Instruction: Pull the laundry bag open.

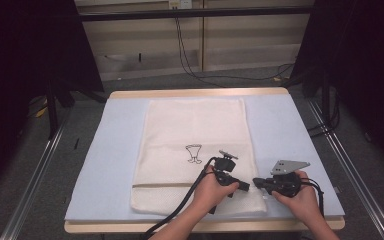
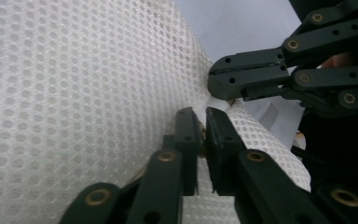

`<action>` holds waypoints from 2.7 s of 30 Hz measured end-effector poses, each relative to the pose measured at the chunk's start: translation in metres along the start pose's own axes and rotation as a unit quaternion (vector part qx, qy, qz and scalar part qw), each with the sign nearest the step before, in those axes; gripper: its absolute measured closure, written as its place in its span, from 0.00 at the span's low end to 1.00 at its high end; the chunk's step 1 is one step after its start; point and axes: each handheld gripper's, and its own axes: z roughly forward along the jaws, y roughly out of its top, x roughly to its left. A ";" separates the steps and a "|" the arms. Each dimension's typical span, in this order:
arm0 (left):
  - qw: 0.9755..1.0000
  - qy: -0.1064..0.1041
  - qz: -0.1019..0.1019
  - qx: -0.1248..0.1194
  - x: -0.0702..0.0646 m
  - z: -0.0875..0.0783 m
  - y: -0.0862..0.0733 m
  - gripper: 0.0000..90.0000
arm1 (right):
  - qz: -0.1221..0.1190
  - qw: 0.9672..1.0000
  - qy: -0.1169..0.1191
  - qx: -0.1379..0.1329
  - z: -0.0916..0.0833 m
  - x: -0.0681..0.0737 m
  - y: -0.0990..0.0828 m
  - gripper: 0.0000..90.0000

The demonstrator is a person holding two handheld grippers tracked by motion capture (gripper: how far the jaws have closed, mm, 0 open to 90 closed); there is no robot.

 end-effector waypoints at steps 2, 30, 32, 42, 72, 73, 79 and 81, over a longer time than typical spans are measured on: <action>1.000 -0.002 -0.010 0.000 0.000 0.000 0.000 0.96 | -0.004 1.000 -0.001 0.001 0.001 0.000 -0.001 1.00; 0.998 -0.009 -0.061 -0.024 0.017 -0.034 -0.015 0.97 | -0.044 0.999 0.002 0.009 0.001 0.000 -0.002 1.00; 0.998 -0.009 -0.061 -0.025 0.019 -0.037 -0.016 0.97 | -0.044 0.999 0.002 0.009 0.001 0.000 -0.002 1.00; 0.997 -0.008 -0.066 -0.026 0.028 -0.051 -0.022 0.97 | -0.040 0.999 0.002 0.009 0.001 0.000 -0.002 1.00; 0.996 -0.016 -0.082 -0.032 0.052 -0.087 -0.038 0.97 | -0.033 0.999 0.006 0.008 0.001 -0.001 -0.002 1.00; 0.996 -0.016 -0.087 -0.033 0.052 -0.088 -0.039 0.97 | -0.032 0.999 0.006 0.008 0.000 -0.001 -0.002 1.00; 0.995 -0.018 -0.093 -0.042 0.056 -0.092 -0.042 0.97 | -0.031 0.999 0.005 0.008 0.000 -0.001 -0.002 1.00; 0.994 -0.015 -0.096 -0.046 0.057 -0.094 -0.043 0.97 | -0.029 1.000 0.005 0.009 0.001 -0.001 -0.002 1.00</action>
